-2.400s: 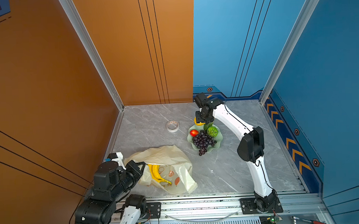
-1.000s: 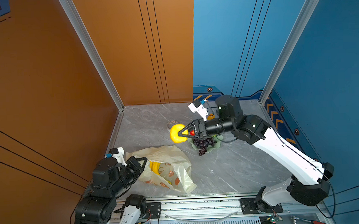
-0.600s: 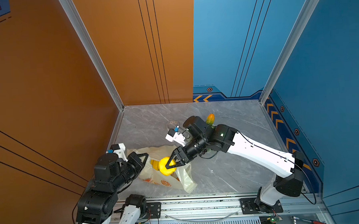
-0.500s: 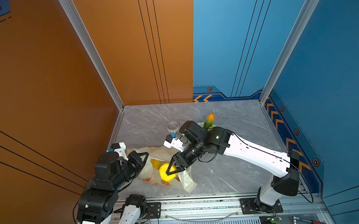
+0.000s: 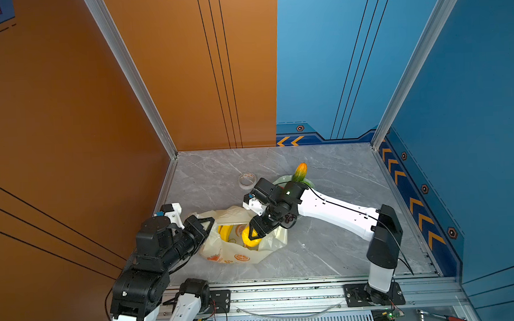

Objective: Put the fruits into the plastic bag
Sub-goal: 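Push the yellow fruit down into the bag with the right gripper and release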

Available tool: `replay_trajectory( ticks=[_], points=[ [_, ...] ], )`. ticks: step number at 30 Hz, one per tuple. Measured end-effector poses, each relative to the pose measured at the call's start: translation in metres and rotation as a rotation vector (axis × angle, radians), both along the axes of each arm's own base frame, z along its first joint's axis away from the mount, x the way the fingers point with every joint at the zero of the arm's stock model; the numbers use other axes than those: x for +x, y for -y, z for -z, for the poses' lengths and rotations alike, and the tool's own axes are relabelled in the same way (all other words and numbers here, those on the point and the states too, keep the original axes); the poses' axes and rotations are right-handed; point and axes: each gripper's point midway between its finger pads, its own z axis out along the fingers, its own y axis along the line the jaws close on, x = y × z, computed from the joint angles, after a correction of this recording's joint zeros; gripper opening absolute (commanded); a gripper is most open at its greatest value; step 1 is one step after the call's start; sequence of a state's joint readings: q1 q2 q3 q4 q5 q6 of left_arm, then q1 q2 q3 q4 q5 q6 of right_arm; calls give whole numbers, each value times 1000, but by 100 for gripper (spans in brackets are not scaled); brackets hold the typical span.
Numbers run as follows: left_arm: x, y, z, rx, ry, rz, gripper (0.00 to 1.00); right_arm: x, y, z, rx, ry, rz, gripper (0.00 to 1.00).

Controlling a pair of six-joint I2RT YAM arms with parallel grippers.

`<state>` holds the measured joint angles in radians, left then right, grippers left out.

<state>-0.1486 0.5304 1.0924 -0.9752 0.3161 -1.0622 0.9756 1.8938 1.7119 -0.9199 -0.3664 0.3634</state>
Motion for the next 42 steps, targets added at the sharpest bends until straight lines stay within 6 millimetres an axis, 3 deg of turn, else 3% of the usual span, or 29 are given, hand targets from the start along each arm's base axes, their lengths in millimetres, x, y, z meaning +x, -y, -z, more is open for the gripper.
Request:
replay_trajectory(
  ticks=[7,11,15,18,21,26,30,36,39,42],
  points=[
    [-4,0,5,-30,8,-9,0,69,1,34,-77,118,125,53],
    [-1,1,24,-59,-27,-27,0,113,-20,38,-46,189,175,52],
    [1,2,36,-79,-56,-39,0,171,-46,32,42,250,232,52],
    [0,1,38,-98,-48,-47,0,188,-48,28,76,262,250,52],
    [-3,1,44,-118,-42,-56,0,177,-46,29,78,241,235,53],
    [-7,2,69,-145,-88,-70,0,114,-40,45,33,173,150,53],
    [-8,2,77,-155,-112,-74,0,75,-50,50,30,152,79,54],
    [-13,5,81,-178,-111,-64,0,45,-65,40,65,143,22,57],
    [-15,4,82,-182,-108,-66,0,32,-76,31,107,124,0,65],
    [-16,4,83,-180,-112,-67,0,19,-82,32,124,88,-24,82]
  ],
)
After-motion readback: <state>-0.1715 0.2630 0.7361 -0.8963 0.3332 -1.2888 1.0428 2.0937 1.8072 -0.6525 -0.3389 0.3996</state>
